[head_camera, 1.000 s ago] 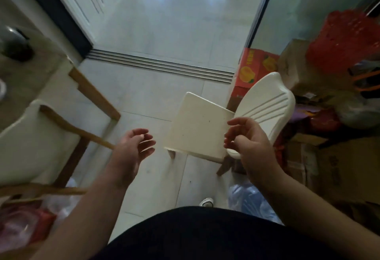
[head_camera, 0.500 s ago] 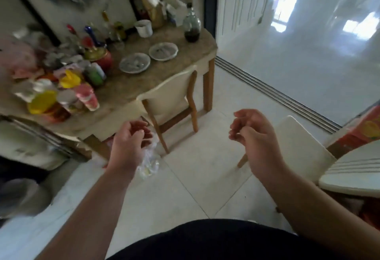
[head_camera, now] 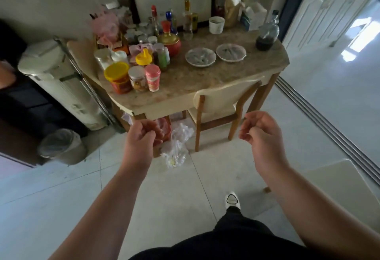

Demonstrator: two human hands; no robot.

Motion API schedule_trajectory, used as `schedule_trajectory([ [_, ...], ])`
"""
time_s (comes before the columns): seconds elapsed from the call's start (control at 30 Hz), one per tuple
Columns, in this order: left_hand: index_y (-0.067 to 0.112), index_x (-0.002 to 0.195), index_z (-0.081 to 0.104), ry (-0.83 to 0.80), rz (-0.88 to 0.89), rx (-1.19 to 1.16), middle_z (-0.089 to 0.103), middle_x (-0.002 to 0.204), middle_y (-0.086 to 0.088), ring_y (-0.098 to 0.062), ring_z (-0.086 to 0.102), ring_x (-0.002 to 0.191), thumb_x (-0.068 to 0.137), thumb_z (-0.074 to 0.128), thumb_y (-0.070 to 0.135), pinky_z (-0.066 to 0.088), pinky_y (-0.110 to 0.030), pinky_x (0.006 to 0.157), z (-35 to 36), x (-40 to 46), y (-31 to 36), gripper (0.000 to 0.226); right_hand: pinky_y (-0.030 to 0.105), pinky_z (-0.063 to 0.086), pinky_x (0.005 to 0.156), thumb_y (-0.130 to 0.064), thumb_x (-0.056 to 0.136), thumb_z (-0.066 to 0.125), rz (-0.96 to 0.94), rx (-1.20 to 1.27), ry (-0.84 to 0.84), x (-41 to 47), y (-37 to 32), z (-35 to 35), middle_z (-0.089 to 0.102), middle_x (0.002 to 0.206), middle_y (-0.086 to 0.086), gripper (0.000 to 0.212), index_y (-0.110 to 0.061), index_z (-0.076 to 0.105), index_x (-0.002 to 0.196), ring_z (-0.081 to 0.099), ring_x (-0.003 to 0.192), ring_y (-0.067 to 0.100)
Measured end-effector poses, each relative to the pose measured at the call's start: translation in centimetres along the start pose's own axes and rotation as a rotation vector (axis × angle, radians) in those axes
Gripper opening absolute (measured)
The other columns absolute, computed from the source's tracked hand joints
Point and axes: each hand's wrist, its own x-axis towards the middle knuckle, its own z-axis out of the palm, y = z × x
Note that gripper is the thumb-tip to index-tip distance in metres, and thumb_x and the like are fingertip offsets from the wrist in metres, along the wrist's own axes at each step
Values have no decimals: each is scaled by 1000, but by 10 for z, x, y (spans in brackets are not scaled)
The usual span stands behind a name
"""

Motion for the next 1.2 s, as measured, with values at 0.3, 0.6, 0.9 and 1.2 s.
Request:
schedule_trajectory([
  [0.3, 20, 82, 71, 29, -174, -7, 75, 76, 0, -13, 71, 69, 86, 50, 0, 60, -27, 64, 106, 113, -27, 29, 24, 54, 61, 7, 65, 36, 111, 16, -9, 151, 51, -26, 66, 63, -8, 46, -14, 65, 94, 60, 60, 10],
  [0.6, 8, 117, 62, 170, -782, -364, 62, 86, -13, -26, 65, 73, 100, 52, 8, 60, -38, 62, 258, 254, -72, 20, 27, 53, 60, 17, 87, 36, 546, -210, -59, 371, 110, -71, 61, 76, 5, 35, -11, 57, 90, 58, 67, 20],
  [0.9, 0, 145, 38, 291, -1059, -790, 49, 145, -25, -42, 58, 115, 101, 59, 30, 50, -58, 96, 345, 326, -99, 57, 65, 57, 86, -40, 100, 55, 1212, 385, -62, 491, 146, -74, 64, 133, 20, 47, -9, 52, 135, 64, 123, 42],
  [1.2, 16, 113, 51, 492, -1036, -624, 62, 110, -17, -36, 64, 94, 94, 69, 20, 60, -51, 50, 373, 352, -119, 27, 64, 61, 55, -21, 101, 58, 1196, 399, 111, 528, 186, -80, 67, 122, 19, 32, -11, 52, 131, 67, 108, 41],
])
